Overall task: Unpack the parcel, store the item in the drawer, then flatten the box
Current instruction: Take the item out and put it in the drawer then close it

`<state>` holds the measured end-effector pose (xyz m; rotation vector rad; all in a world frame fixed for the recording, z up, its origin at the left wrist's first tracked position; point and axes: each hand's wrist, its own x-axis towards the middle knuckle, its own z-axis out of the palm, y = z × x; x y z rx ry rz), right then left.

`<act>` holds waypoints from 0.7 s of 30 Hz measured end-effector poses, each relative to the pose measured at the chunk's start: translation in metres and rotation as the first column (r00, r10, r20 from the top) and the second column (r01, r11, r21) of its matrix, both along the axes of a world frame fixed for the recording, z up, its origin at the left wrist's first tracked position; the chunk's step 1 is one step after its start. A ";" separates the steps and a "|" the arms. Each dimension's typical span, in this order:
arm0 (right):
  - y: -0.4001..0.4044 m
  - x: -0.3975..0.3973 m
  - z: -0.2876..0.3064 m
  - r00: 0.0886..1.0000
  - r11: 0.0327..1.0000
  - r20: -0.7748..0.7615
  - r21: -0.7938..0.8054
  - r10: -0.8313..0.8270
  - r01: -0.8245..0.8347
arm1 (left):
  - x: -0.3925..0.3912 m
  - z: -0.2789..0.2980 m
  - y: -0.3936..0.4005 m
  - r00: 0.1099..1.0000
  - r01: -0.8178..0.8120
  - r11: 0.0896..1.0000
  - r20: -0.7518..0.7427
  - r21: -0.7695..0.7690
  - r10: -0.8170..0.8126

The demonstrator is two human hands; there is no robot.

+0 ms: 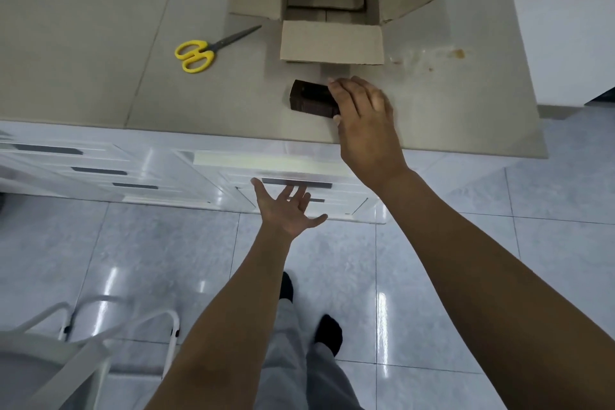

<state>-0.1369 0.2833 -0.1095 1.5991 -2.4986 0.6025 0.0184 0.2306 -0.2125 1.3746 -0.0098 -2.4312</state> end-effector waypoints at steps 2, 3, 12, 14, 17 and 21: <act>0.001 0.000 0.001 1.000 1.000 0.010 0.013 -0.004 0.004 | 0.007 0.002 0.006 0.999 0.030 0.999 0.014 -0.019 -0.030; 0.001 0.001 0.002 1.000 1.000 0.010 0.021 -0.004 0.003 | 0.010 0.003 0.009 0.998 0.052 0.998 0.037 -0.028 -0.051; 0.001 0.005 0.005 1.000 1.000 -0.004 0.024 0.003 -0.003 | 0.049 0.008 0.040 0.973 0.166 0.986 0.169 -0.028 -0.159; 0.001 0.006 0.005 1.000 1.000 0.001 0.014 0.004 -0.004 | 0.055 0.008 0.046 0.972 0.167 0.986 0.173 -0.024 -0.160; 0.003 0.006 0.003 1.000 1.000 0.003 0.012 0.011 -0.011 | 0.062 0.006 0.052 0.969 0.170 0.985 0.185 -0.030 -0.161; 0.007 0.008 0.005 1.000 1.000 0.012 0.009 0.023 -0.023 | 0.063 0.007 0.052 0.969 0.175 0.984 0.184 -0.035 -0.165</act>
